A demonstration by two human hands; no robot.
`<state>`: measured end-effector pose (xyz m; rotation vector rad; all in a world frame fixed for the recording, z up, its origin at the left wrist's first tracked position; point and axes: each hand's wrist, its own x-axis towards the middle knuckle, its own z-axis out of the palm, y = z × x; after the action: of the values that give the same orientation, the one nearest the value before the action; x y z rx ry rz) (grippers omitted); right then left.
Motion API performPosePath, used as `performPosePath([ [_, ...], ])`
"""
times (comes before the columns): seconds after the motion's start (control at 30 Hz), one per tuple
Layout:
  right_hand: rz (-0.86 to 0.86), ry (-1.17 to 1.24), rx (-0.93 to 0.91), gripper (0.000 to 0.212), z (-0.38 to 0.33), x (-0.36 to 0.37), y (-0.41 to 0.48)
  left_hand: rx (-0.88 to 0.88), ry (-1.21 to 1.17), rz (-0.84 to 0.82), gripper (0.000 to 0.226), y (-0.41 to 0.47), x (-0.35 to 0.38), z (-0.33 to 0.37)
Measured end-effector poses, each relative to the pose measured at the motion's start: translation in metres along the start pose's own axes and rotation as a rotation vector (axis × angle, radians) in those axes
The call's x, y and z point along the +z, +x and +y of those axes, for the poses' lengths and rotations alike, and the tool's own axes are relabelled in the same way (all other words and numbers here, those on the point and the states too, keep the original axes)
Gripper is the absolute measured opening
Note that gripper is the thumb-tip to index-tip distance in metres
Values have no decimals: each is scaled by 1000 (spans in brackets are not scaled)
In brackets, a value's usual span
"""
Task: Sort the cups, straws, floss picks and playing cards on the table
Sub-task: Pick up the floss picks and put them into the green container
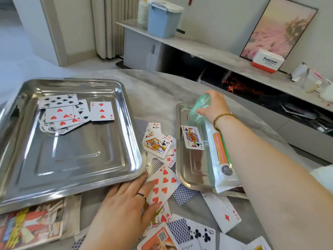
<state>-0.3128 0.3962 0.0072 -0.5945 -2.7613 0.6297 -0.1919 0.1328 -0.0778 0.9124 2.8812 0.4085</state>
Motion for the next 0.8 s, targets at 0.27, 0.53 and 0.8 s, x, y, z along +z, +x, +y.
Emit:
performPosePath([
  [0.27,-95,-218,-51,73,-4,19,17,-49,-77,-28,71,4,1,4],
  [0.53,29,-54,57,26,-5,14,-29,13,-75,-78,58,0,-2,6],
  [0.8,-426,-462,233,50,-25,26,-50,23,-44,-149,50,-4,-11,12],
])
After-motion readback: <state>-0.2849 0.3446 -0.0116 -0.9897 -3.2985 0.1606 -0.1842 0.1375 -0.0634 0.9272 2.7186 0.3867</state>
